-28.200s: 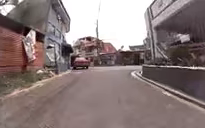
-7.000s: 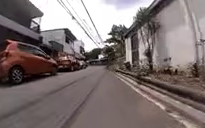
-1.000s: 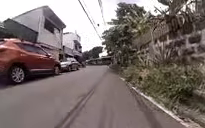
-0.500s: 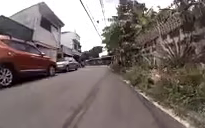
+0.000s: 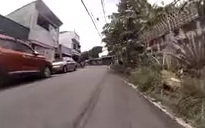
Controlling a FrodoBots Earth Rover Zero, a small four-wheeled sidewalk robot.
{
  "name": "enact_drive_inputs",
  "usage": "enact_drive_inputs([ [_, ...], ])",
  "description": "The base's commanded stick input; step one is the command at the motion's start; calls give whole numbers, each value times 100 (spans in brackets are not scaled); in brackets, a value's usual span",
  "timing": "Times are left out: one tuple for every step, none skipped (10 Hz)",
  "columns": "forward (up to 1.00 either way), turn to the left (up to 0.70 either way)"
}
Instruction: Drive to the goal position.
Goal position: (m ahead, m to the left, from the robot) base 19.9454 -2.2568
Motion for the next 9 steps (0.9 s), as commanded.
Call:
enact_drive_inputs([
  [100, 0],
  [100, 0],
  [100, 0],
  [100, 0],
  [100, 0],
  [100, 0],
  [100, 0],
  [100, 0],
  [100, 0],
])
